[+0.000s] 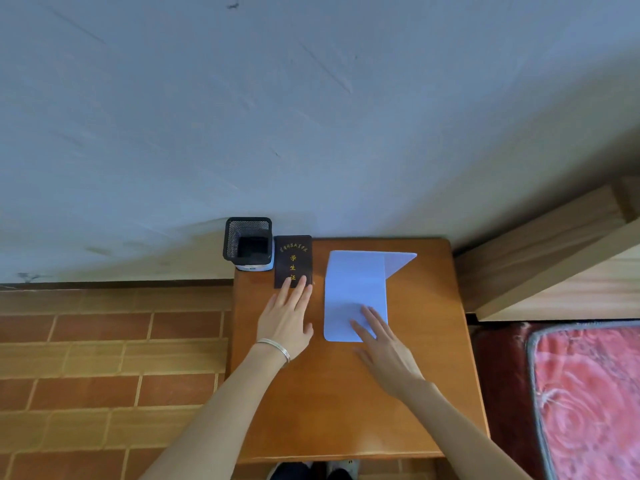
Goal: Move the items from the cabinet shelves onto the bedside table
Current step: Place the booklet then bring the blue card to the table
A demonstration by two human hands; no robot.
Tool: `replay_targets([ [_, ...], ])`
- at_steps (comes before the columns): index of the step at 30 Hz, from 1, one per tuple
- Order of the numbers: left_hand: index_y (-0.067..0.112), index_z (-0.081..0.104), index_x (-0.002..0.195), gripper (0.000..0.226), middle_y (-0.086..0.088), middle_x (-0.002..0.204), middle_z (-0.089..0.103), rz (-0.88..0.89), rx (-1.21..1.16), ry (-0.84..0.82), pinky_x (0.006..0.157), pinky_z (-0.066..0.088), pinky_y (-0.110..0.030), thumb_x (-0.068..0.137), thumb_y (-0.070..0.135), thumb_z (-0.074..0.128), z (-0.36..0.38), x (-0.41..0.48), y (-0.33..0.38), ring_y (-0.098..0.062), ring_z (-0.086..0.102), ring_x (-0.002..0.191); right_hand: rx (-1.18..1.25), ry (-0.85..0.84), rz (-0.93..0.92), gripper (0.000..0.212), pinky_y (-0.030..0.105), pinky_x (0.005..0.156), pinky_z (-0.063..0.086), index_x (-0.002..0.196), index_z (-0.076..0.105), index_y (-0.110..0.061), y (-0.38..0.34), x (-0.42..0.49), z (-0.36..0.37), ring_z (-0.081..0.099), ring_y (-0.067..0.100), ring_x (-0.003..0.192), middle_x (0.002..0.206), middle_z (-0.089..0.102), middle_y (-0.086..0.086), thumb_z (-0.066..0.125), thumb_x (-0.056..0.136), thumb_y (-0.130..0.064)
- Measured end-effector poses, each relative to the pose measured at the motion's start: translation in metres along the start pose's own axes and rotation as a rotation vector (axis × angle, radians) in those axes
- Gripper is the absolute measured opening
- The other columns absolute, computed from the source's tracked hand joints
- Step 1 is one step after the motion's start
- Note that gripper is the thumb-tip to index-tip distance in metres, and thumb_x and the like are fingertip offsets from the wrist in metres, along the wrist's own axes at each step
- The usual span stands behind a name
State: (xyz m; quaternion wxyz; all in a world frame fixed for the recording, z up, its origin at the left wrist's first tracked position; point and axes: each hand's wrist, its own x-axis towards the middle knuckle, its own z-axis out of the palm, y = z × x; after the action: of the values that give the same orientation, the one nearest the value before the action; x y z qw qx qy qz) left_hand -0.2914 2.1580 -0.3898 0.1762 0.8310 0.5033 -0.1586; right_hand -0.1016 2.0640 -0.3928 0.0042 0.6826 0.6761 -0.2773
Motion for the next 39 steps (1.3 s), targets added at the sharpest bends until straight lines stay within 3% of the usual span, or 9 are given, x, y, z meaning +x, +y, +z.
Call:
replay_targets([
  [9,0.02,0.009,0.151,0.073,0.004,0.159,-0.004,-0.038,-0.045,-0.012,0.117,0.013,-0.037,0.092,0.042,0.048,0.005,0.007,0.002,-0.021,-0.004,0.145,-0.093,-0.056,0.039,0.049,0.032,0.081,0.054,0.146,0.024,-0.025,-0.011,0.042,-0.016,0.001,0.013,0.144,0.157,-0.002,-0.003,0.035,0.1,-0.036],
  [25,0.022,0.01,0.15,0.075,0.005,0.159,-0.005,-0.041,-0.033,-0.078,0.117,0.014,-0.039,0.091,0.046,0.05,-0.004,0.008,0.0,-0.021,-0.004,0.145,-0.186,-0.077,0.004,0.05,0.033,0.088,0.052,0.148,0.019,-0.023,-0.016,0.092,-0.034,-0.011,0.015,0.143,0.157,-0.007,-0.001,0.031,0.101,-0.037],
  [27,0.022,0.013,0.15,0.073,0.004,0.159,-0.003,-0.037,-0.022,-0.104,0.116,0.015,-0.04,0.091,0.046,0.05,-0.01,0.01,0.0,-0.021,-0.001,0.145,-0.183,-0.13,-0.003,0.053,0.037,0.096,0.045,0.148,0.015,-0.021,-0.017,0.091,-0.038,-0.012,0.017,0.143,0.157,-0.01,0.002,0.032,0.101,-0.037],
  [29,0.022,0.016,0.149,0.071,0.004,0.159,0.001,-0.041,0.006,-0.136,0.116,0.017,-0.042,0.091,0.046,0.05,-0.019,0.011,0.001,-0.021,0.003,0.145,-0.187,-0.176,-0.014,0.056,0.039,0.111,0.026,0.149,0.011,-0.019,-0.019,0.087,-0.044,-0.013,0.02,0.143,0.157,-0.012,0.007,0.032,0.101,-0.037],
  [31,0.021,0.018,0.148,0.069,0.004,0.159,0.004,-0.034,0.032,-0.148,0.115,0.018,-0.044,0.092,0.045,0.05,-0.034,0.011,0.005,-0.02,0.008,0.144,-0.18,-0.152,-0.026,0.056,0.037,0.115,0.008,0.149,0.01,-0.019,-0.025,0.08,-0.055,-0.008,0.021,0.144,0.157,-0.007,0.009,0.034,0.101,-0.034],
  [32,0.021,0.019,0.148,0.068,0.004,0.159,0.005,-0.023,0.046,-0.133,0.115,0.018,-0.045,0.092,0.044,0.049,-0.043,0.01,0.008,-0.02,0.01,0.144,-0.161,-0.116,-0.025,0.056,0.035,0.115,0.007,0.149,0.011,-0.02,-0.029,0.074,-0.064,-0.001,0.021,0.144,0.158,-0.002,0.007,0.036,0.101,-0.031],
  [36,0.023,0.029,0.145,0.061,0.003,0.152,0.029,0.044,0.063,0.055,0.115,0.008,-0.048,0.09,0.041,0.047,-0.103,-0.01,0.028,-0.018,0.022,0.14,-0.106,0.067,-0.001,0.056,0.032,0.112,0.02,0.147,0.019,-0.026,-0.041,0.034,-0.115,0.029,0.02,0.137,0.153,0.025,0.0,0.043,0.097,-0.028],
  [39,0.017,0.059,0.125,0.05,-0.001,0.123,0.061,0.19,0.021,0.27,0.109,0.022,-0.05,0.08,0.039,0.058,-0.159,-0.037,0.044,-0.021,0.052,0.12,-0.103,0.151,0.054,0.057,0.036,0.11,0.025,0.145,0.028,-0.025,-0.045,-0.012,-0.163,0.036,0.018,0.133,0.147,0.037,-0.001,0.049,0.093,-0.034],
])
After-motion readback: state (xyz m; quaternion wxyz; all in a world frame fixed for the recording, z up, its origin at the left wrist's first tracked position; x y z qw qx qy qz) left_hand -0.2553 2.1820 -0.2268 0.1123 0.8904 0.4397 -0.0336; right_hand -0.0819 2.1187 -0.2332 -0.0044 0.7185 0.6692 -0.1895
